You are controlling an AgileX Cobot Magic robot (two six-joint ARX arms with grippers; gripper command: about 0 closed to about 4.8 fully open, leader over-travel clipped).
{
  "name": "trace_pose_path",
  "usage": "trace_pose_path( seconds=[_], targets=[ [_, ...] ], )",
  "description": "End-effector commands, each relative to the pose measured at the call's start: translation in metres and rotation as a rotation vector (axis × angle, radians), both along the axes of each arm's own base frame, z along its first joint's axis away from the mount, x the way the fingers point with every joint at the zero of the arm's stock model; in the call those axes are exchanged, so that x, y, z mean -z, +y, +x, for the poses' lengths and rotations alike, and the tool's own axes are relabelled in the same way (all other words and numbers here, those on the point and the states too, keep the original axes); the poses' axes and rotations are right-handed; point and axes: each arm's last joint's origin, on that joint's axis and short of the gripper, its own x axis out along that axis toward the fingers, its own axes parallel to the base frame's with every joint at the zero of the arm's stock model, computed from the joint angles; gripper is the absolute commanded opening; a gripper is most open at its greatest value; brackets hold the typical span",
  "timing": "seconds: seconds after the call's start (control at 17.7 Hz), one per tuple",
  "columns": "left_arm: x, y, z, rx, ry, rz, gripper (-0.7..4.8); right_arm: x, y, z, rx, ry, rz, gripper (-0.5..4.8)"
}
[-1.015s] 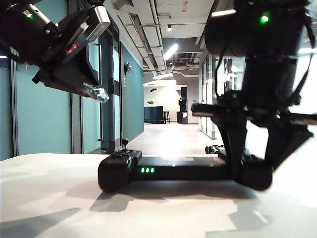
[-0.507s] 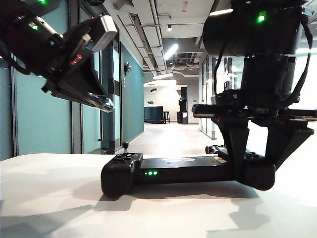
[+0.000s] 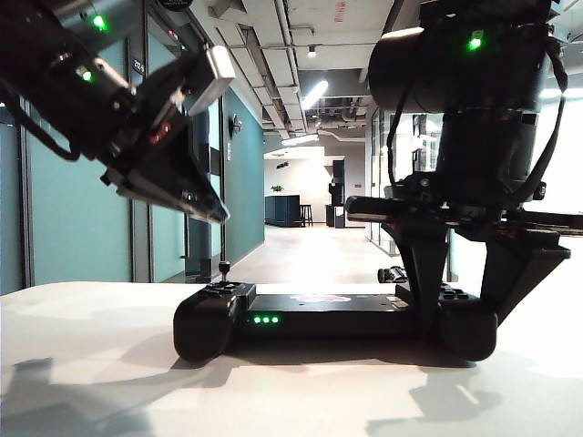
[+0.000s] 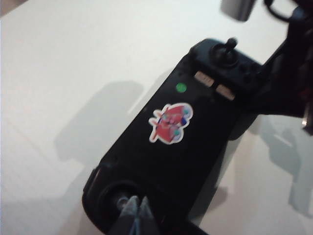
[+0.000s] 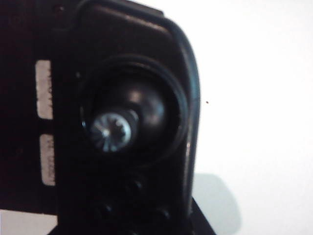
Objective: Push the left joystick on the remote control sitting on the white table forward to make the robot dog walk in a straight line until it approaches the door.
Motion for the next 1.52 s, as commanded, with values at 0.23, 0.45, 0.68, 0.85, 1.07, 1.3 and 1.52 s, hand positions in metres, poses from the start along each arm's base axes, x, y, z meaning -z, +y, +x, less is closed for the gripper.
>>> trace_pose_path(
  seconds=[0.23, 0.45, 0.68, 0.85, 1.07, 1.3, 1.52],
  targets=[
    [0.014, -0.003, 0.002, 0.074, 0.017, 0.0, -0.06, -0.003, 0.001, 0.001, 0.023, -0.013, 0.02, 0.53],
    [0.025, -0.004, 0.004, 0.073, 0.045, 0.014, -0.06, -0.003, 0.001, 0.0, 0.035, 0.005, 0.029, 0.53],
    [0.033, -0.007, 0.009, 0.073, 0.04, 0.011, -0.06, -0.003, 0.001, 0.0, 0.034, 0.008, 0.027, 0.53],
    [0.038, -0.008, 0.011, 0.073, 0.058, 0.019, -0.06, -0.003, 0.001, 0.0, 0.008, 0.005, 0.021, 0.53],
    [0.037, -0.009, 0.013, 0.067, 0.04, 0.007, -0.06, -0.003, 0.001, 0.0, 0.008, 0.004, 0.022, 0.53],
    [0.04, -0.01, 0.016, 0.057, 0.035, -0.001, -0.06, -0.003, 0.001, 0.0, 0.008, 0.004, 0.023, 0.53],
    [0.046, -0.011, 0.017, 0.05, 0.056, 0.009, -0.06, -0.003, 0.001, 0.0, 0.008, 0.006, 0.021, 0.53]
  ],
)
